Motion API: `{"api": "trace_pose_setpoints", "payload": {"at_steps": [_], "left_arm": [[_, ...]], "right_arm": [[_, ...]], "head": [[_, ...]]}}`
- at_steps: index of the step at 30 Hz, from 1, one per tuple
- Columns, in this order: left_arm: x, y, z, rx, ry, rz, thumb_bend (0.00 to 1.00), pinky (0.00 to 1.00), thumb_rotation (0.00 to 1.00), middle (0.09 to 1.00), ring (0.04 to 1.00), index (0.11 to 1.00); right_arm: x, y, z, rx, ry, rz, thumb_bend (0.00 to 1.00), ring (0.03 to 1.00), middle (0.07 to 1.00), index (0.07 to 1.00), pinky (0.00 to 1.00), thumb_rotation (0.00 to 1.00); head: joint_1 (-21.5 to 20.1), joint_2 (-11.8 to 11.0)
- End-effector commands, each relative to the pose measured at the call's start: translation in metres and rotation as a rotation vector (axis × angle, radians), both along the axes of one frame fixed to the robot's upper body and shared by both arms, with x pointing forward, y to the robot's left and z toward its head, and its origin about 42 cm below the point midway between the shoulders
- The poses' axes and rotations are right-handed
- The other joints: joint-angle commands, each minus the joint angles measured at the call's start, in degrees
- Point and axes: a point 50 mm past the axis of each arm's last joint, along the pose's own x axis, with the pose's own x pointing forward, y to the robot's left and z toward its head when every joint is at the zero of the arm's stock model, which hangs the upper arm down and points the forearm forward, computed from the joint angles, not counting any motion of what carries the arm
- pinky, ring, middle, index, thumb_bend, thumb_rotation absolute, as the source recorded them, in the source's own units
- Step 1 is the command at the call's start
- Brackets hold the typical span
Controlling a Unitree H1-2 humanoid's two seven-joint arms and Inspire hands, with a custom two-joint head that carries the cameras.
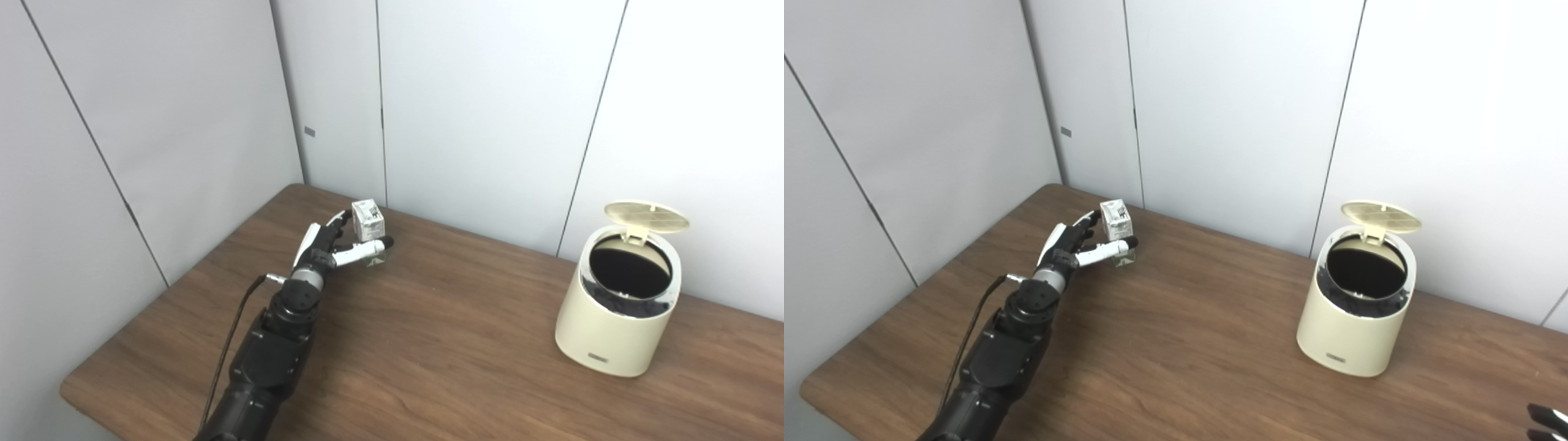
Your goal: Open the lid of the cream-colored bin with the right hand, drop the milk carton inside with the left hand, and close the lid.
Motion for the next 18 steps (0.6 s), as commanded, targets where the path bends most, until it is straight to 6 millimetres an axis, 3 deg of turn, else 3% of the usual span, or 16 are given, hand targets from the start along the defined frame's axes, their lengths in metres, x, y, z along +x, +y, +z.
{"api": "trace_pose_setpoints", "payload": {"at_steps": [1,18], "left_arm": [[0.009,0.006,0.010,0.023,0.005,-0.014,1.00,0.89,0.42,0.981,0.969,0.998],[0.019,0.008,0.006,0.067,0.075,-0.043,1.00,0.89,0.41,0.993,0.976,0.995]], "right_arm": [[-0.004,-0.005,0.007,-0.014,-0.020,0.001,0.66,0.696,0.762,0.735,0.38,0.91],[-0.010,-0.004,0.009,-0.018,-0.006,0.006,0.57,0.712,0.771,0.743,0.40,0.87]], "head": [[0.02,0.06],[-1.06,0.13]]}}
